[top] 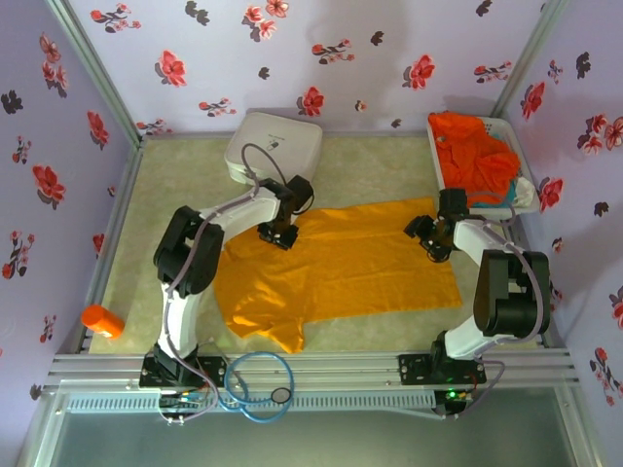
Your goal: Fold and stack the t-shirts
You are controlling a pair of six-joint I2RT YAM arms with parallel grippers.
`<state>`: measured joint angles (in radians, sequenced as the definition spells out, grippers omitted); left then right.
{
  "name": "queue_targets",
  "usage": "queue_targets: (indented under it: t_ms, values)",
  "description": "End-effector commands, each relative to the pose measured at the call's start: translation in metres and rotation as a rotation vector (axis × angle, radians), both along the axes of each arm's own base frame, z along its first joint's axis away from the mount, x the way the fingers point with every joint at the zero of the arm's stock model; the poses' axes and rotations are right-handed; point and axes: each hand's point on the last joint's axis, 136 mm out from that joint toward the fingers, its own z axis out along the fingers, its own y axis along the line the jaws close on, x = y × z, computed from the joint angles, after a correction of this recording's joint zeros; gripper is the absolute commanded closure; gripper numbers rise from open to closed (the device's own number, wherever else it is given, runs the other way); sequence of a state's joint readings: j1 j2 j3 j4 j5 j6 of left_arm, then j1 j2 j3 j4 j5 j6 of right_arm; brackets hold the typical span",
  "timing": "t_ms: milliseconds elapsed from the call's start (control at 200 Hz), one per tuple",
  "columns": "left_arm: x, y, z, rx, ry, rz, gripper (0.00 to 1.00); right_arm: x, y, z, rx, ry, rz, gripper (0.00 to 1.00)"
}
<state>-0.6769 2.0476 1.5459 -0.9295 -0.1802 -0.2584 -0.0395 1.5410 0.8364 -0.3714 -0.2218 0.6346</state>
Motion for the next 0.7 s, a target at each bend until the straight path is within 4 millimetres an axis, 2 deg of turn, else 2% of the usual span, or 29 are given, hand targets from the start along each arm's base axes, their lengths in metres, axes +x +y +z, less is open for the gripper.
queue_targets:
  t_ms: [0, 260, 355, 470, 695]
  values:
    - [0.009, -0.007, 0.001, -0.02, -0.013, 0.01, 0.71, -0.004, 0.0, -0.006, 0.002, 0.02, 0.016, 0.33]
    - [0.017, -0.011, -0.003, -0.033, -0.034, 0.013, 0.72, -0.007, 0.001, -0.01, 0.007, 0.031, 0.018, 0.33]
    - [0.013, -0.013, 0.0, -0.029, -0.031, 0.013, 0.79, -0.007, 0.001, -0.011, 0.006, 0.035, 0.019, 0.33]
    - [0.007, -0.017, 0.005, -0.041, -0.042, 0.01, 0.82, -0.007, 0.002, -0.012, 0.007, 0.034, 0.02, 0.33]
    - [0.0, -0.014, -0.008, -0.017, -0.015, 0.014, 0.82, -0.006, 0.003, -0.014, 0.021, 0.039, 0.021, 0.34]
